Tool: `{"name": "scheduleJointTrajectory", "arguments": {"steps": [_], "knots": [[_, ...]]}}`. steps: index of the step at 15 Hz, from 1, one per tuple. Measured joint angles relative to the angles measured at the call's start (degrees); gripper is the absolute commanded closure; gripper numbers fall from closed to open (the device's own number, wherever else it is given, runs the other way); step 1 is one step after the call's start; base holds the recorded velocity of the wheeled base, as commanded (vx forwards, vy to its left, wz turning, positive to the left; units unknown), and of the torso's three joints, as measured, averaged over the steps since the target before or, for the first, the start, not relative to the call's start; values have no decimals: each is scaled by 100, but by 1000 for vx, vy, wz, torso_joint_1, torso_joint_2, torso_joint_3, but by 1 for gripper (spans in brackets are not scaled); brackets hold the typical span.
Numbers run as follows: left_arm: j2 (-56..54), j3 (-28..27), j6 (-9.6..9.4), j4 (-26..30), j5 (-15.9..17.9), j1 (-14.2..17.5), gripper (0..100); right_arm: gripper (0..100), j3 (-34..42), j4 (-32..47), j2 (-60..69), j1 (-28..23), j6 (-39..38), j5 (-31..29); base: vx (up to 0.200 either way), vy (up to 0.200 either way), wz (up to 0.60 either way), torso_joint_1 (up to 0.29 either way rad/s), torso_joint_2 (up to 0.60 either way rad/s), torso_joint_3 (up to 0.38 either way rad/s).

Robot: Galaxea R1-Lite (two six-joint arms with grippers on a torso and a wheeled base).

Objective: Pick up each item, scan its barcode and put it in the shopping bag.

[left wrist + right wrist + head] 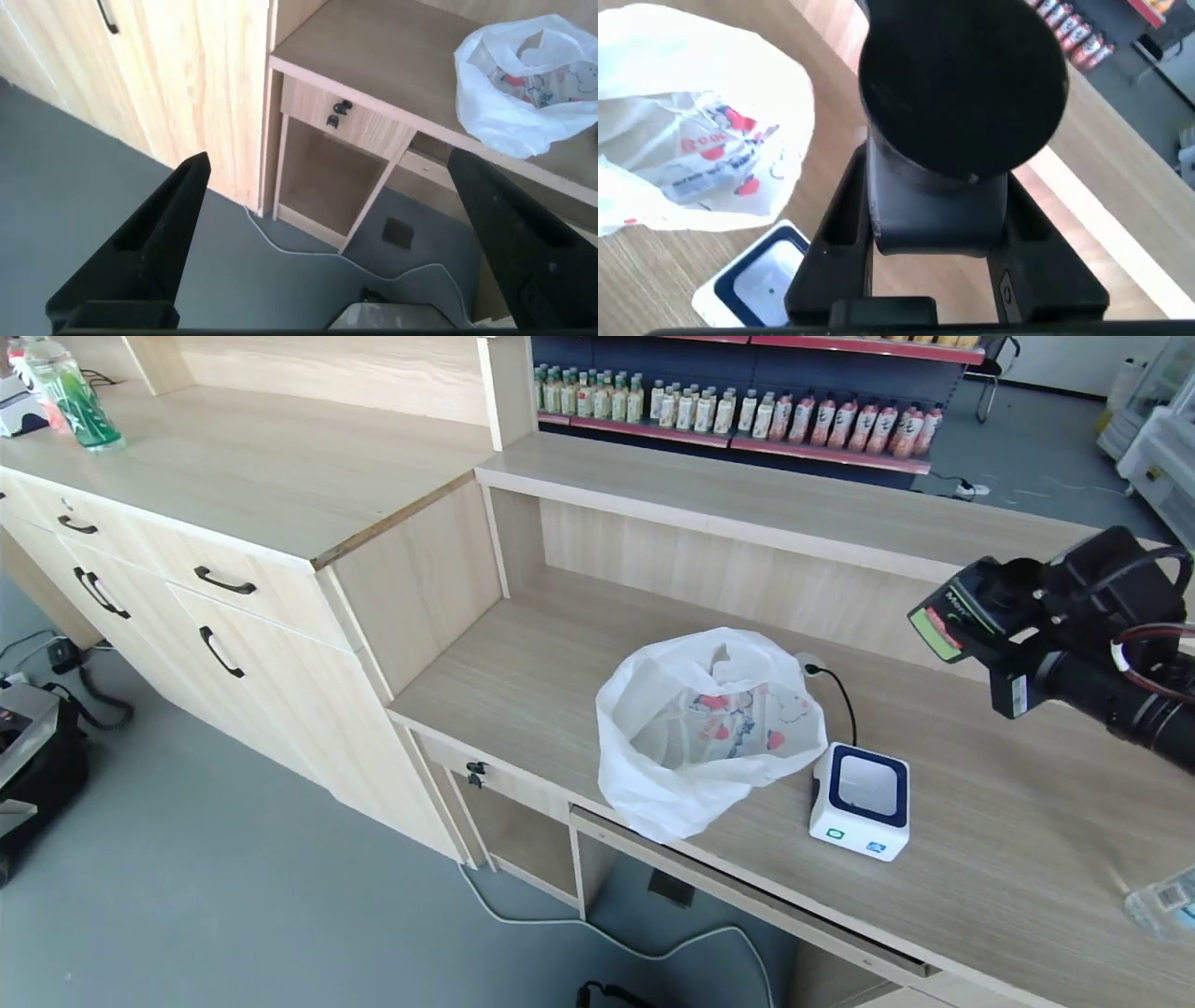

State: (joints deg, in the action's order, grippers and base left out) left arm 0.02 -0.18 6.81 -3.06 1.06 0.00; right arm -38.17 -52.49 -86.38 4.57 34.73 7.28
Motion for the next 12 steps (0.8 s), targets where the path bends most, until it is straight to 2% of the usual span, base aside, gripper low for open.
{"name": "scheduleJointTrajectory", "arguments": {"steps": [2,5,6,12], "knots": [[0,0,2,0,-2,0,0,100,-78,-143,-408,304,-317,41,0,0,0,0,0,0],[0,0,2,0,-2,-5,0,100,-116,-194,-964,573,-1545,60,0,0,0,0,0,0],[0,0,2,0,0,0,0,100,-110,-161,-1113,614,-1719,55,0,0,0,0,0,0],[0,0,2,0,0,0,0,100,-162,-386,-2076,597,-1820,52,0,0,0,0,0,0]]}}
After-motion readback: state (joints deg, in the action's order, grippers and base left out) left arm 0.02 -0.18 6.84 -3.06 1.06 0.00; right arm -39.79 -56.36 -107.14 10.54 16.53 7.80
